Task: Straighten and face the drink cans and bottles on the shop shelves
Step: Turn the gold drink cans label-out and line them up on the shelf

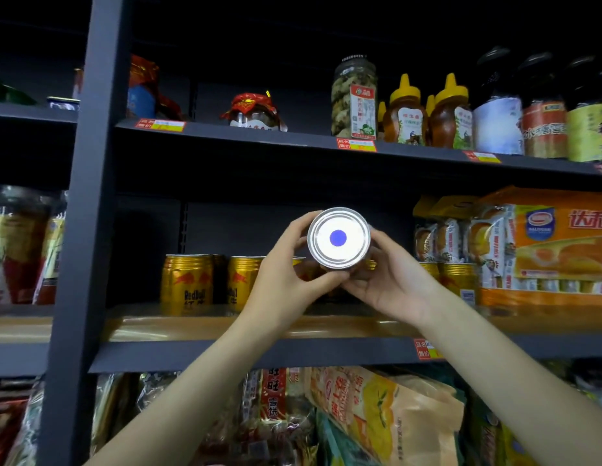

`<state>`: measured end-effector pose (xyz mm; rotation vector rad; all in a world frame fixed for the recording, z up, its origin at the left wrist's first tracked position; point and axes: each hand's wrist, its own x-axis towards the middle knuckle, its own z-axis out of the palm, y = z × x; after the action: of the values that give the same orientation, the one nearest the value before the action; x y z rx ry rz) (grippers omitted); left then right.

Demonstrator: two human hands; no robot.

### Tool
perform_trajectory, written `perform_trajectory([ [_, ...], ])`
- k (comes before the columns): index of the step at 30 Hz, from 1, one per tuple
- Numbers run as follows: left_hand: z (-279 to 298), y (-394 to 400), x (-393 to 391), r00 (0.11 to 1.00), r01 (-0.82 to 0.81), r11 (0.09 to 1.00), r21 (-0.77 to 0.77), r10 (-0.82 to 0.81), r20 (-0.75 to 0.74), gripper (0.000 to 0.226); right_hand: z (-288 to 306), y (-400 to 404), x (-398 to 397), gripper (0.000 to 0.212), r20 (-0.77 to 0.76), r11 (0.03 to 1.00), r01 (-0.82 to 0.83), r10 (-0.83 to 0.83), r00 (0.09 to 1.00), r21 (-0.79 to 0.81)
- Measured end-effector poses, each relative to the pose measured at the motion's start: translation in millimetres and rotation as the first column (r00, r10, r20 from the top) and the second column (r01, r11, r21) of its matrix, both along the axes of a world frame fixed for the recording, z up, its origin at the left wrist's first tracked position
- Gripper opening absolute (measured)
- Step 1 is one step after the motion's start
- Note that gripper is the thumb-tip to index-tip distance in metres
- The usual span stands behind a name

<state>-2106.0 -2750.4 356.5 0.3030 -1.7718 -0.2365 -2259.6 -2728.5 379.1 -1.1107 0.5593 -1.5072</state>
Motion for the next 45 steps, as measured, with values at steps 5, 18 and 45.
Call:
perform_trajectory([
  [5, 0, 5, 1, 0.951, 0.307, 0.887, 0.345, -0.299, -0.079, 0.065, 3, -5, -7, 0.037, -0.010, 0.959, 0.146, -0.153, 0.988, -0.243],
  [18, 5, -12, 11, 0.983, 0.109, 0.993, 0.048, -0.115, 0.141, 0.067, 3, 3, -21, 0.045, -0.275, 0.928, 0.211, -0.298, 0.914, -0.306],
  [45, 5, -16, 9, 0.978, -0.061, 0.967, -0.246, 0.106, 0.178, 0.077, -5, 3, -24, 0.049, -0.167, 0.978, -0.004, -0.031, 0.985, -0.207],
])
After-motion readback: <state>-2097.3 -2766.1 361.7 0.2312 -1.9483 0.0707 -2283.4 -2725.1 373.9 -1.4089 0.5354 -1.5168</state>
